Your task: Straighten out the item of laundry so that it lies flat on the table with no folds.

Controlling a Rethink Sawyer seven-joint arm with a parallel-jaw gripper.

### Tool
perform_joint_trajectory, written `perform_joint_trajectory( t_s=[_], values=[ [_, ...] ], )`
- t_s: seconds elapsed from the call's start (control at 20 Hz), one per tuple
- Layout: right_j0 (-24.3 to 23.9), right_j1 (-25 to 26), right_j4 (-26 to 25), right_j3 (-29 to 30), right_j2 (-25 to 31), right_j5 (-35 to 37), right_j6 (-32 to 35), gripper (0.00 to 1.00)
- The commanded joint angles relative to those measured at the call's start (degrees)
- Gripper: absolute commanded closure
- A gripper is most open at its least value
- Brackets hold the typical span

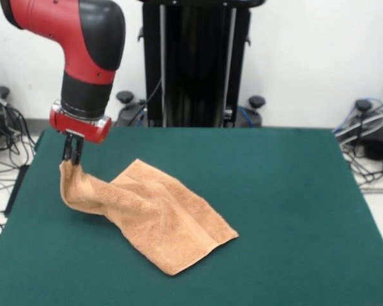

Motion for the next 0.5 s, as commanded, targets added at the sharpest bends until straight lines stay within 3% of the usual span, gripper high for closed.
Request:
perform_joint_trajectory(
  t_s=[0.05, 0.5],
  values=[
    [-13.5, -5.6, -7.4, 3.5, 16.7, 20.8, -14.1, 1.00],
    [-13.1, -6.1, -11.3, 2.0, 15.8, 21.4, -9.4, 1.00]
  ],
)
